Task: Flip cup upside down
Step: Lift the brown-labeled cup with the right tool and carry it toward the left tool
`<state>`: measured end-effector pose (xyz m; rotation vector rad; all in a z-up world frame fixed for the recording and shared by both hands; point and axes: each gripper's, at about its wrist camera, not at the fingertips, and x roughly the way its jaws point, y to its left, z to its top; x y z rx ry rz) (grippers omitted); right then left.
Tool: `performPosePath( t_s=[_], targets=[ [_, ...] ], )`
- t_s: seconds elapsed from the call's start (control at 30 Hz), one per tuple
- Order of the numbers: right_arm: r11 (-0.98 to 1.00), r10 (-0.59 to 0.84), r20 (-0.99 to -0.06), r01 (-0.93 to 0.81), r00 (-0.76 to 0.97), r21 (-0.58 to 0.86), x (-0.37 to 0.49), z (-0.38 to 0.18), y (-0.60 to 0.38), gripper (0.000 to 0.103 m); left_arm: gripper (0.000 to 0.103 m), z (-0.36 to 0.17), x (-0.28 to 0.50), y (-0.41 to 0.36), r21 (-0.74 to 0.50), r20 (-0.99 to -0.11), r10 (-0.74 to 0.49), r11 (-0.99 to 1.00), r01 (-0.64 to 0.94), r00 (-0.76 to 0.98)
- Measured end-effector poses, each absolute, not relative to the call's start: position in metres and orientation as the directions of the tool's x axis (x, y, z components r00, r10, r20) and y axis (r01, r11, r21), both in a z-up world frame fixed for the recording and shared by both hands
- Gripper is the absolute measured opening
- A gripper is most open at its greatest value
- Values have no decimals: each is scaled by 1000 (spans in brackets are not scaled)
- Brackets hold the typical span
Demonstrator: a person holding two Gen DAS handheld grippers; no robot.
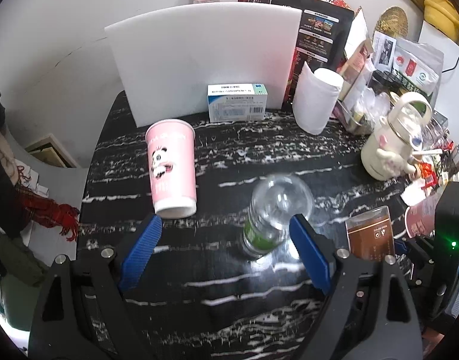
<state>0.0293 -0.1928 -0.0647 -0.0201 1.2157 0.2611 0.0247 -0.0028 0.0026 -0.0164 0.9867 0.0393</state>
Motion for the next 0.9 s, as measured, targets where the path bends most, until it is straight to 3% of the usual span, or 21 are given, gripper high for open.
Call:
performPosePath(
  t_s=[0.37,0.9],
  targets=[
    [953,227,-931,-264,286,152,-7,-80,-173,64,87,-18,-24,-3,-8,-857,18,999,-49,515],
    [943,238,-935,-292,262,158,-13,-102,-157,64,87,-45,-33,6,-8,-883,29,997,-78,469]
  ],
)
